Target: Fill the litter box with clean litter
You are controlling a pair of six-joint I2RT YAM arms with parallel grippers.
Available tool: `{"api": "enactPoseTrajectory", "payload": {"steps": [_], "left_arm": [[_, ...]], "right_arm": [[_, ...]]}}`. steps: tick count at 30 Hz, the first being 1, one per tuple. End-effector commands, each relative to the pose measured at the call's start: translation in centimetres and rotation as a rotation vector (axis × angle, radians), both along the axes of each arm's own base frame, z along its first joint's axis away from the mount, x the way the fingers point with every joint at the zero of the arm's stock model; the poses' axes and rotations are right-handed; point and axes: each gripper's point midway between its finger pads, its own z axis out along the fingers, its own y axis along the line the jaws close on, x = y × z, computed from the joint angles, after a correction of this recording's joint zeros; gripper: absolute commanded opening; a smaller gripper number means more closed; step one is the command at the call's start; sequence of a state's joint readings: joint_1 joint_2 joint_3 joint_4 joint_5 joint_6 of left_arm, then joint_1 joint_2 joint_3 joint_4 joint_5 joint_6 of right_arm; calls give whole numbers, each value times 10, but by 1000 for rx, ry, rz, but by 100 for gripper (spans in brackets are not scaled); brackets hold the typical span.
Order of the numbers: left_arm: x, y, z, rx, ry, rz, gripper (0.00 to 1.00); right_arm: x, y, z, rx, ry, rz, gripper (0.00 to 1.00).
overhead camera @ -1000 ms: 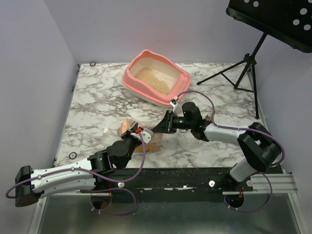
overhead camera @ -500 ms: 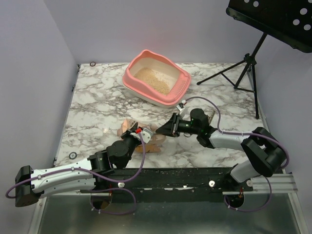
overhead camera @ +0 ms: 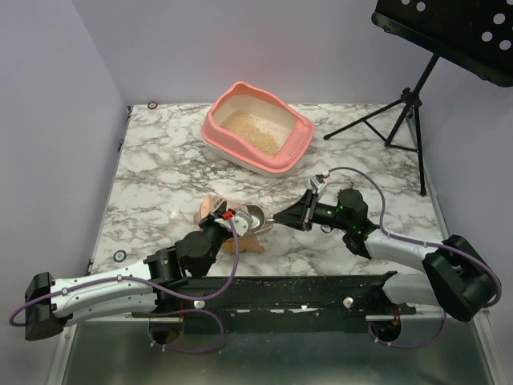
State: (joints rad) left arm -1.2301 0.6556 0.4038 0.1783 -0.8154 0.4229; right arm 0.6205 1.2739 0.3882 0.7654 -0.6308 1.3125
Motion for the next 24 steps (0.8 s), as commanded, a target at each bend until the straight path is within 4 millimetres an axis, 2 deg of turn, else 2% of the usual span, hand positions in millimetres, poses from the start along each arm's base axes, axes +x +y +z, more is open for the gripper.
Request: {"api": "enactPoseTrajectory", "payload": {"steps": [1, 13, 24], "left_arm": [[-2, -9, 35, -128, -51, -35, 0], [-1, -7, 33, -118, -65, -30, 0], [1, -9, 28, -96, -65, -20, 0]], "right_arm": [[-19, -9, 46, 149, -79, 69, 1], [-21, -43, 35, 137, 18, -11, 1], [-32, -66, -6, 54, 85, -62, 1]]}}
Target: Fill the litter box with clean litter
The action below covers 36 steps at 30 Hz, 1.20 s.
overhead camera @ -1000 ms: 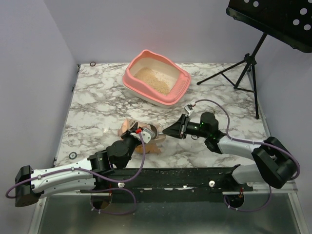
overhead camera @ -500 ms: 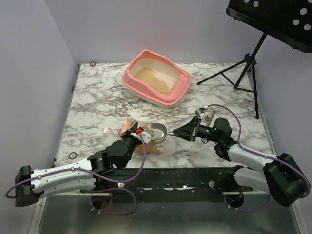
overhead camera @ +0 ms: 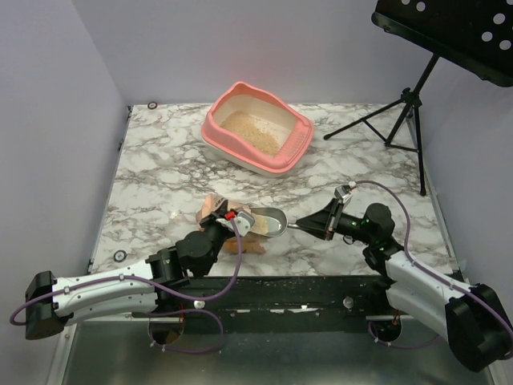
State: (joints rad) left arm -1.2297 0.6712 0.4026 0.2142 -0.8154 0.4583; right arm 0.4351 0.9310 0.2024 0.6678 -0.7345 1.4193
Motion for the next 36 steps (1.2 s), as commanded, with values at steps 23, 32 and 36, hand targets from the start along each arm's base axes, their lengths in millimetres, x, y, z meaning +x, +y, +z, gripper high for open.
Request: {"api": "enactPoseTrajectory", "payload": {"steps": [23, 32, 36], "left_arm": [[3, 9, 34, -129, -60, 60, 0], [3, 27, 45, -157, -67, 130, 0], [2, 32, 52, -181, -77, 130, 0]], "right_arm": [[9, -28, 44, 29, -34, -156, 1], [66, -41, 89, -15, -92, -344, 1], [110, -43, 104, -73, -136, -426, 1]]}}
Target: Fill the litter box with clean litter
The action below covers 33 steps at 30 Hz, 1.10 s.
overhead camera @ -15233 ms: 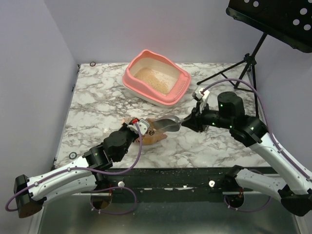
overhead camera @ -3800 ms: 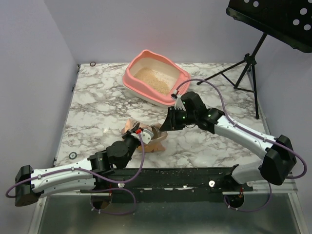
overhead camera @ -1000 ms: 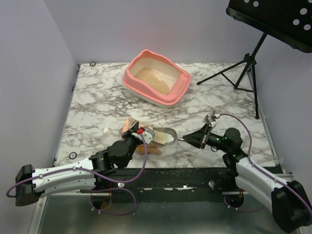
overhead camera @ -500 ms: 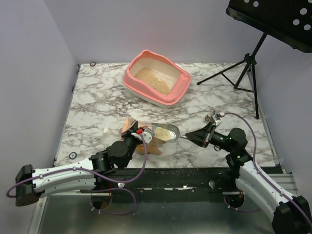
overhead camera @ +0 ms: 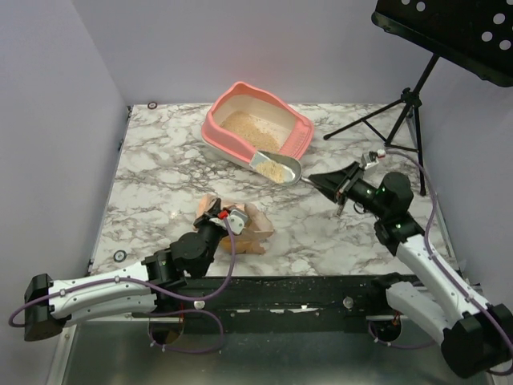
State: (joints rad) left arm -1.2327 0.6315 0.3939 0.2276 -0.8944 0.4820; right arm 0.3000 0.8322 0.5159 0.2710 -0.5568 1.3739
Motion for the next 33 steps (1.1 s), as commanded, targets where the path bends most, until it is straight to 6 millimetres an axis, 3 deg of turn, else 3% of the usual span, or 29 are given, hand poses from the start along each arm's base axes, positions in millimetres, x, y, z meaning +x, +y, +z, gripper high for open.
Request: {"api": "enactPoseTrajectory", "payload": {"steps": [1, 9, 10, 13, 15, 17, 19, 24, 28, 33], "left_arm": [[-1, 14, 45, -162, -59, 44, 0], [-4, 21, 52, -202, -65, 36, 0], [-4, 21, 53, -209, -65, 33, 0], [-4, 18, 52, -210, -59, 21, 0], [-4, 17, 51, -206, -55, 18, 0], [-4, 17, 51, -205, -54, 16, 0], [-4, 16, 50, -201, -54, 15, 0], [-2, 14, 48, -193, -52, 16, 0], [-1, 10, 45, -179, -43, 7, 0], [0, 8, 43, -171, -40, 9, 0]], "right_arm": [[52, -6, 22, -68, -74, -129, 1], [147, 3, 18, -199, -145, -204, 1], [161, 10, 5, -232, -131, -175, 1], [195, 20, -10, -350, -125, -139, 1], [218, 19, -11, -432, -143, -150, 1], [234, 14, -25, -547, -128, -152, 1], [246, 7, -45, -664, -99, -148, 1], [260, -5, -68, -864, -100, -101, 1], [268, -2, -69, -957, -150, -34, 1], [276, 13, -52, -1141, -281, 15, 1]]}}
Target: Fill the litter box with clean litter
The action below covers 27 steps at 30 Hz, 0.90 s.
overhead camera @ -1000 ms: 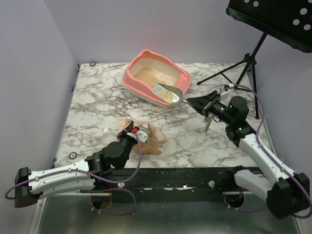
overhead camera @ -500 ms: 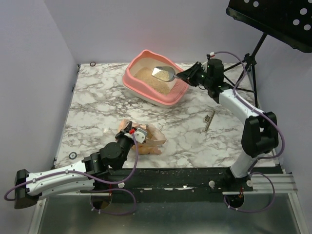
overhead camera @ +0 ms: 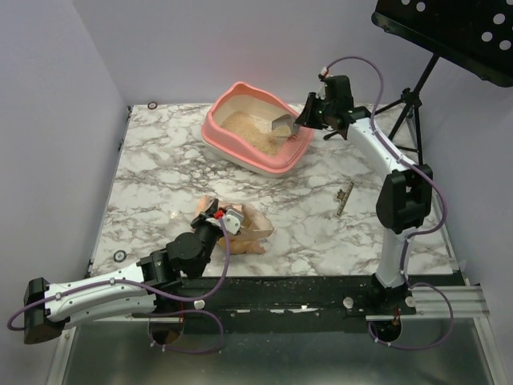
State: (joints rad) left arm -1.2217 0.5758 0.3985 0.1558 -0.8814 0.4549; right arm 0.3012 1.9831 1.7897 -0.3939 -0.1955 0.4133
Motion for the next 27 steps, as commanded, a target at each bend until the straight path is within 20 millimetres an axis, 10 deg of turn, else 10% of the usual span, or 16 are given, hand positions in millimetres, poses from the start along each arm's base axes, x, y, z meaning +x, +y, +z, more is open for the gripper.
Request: {"api": "enactPoseTrajectory", "payload": {"steps": [1, 17, 27], "left_arm": [[3, 1, 42, -156, -53, 15, 0], [5, 1, 41, -150, -51, 21, 0], [4, 3, 44, -159, -53, 16, 0]], "right_arm": [[2, 12, 24, -235, -117, 97, 1], [-14, 41, 98, -738, -451, 145, 0], [-53, 37, 157, -592, -555, 114, 1]]}}
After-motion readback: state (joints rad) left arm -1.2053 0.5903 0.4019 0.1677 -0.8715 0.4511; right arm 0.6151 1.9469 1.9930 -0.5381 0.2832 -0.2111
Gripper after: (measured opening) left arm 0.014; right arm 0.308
